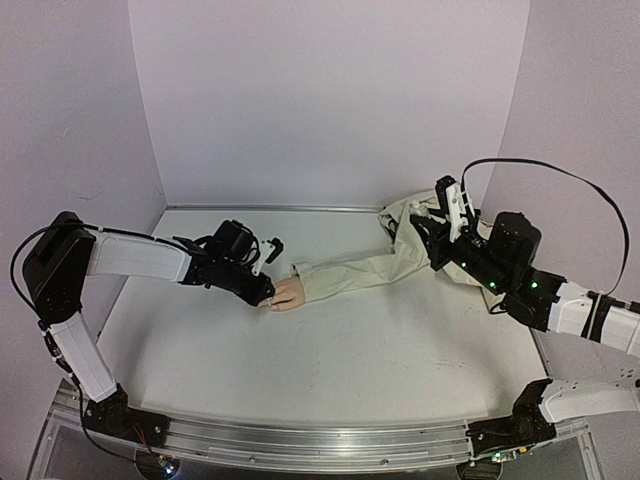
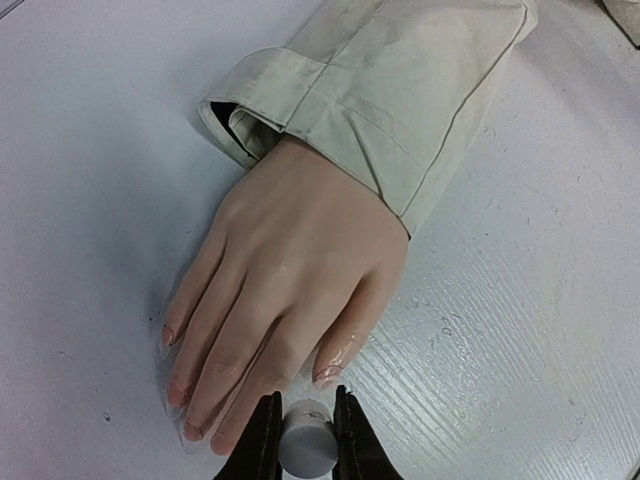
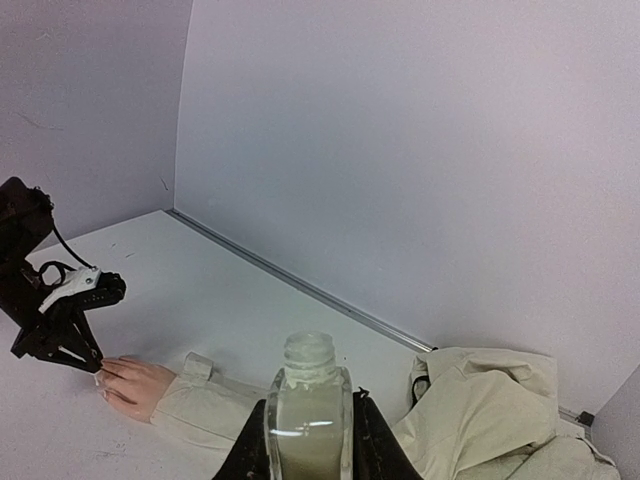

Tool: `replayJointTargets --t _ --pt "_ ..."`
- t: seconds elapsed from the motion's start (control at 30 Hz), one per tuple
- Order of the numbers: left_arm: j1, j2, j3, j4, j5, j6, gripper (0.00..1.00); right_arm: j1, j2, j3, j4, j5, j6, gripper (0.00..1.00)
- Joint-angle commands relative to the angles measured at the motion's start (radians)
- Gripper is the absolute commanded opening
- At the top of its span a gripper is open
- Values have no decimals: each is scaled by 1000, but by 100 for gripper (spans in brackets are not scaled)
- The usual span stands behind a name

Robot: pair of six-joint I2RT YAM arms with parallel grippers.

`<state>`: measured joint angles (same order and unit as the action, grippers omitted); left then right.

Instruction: Paint the nails

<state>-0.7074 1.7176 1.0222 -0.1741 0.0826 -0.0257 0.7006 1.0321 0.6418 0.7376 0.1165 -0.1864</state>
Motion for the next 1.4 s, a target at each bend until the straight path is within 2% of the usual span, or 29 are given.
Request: replayJointTargets --t 0.0,1.37 --pt "-14 -25 28 33 60 7 0 -7 -21 4 88 -3 11 0" --pt "-18 72 84 67 13 51 0 -12 -13 1 95 -10 13 0"
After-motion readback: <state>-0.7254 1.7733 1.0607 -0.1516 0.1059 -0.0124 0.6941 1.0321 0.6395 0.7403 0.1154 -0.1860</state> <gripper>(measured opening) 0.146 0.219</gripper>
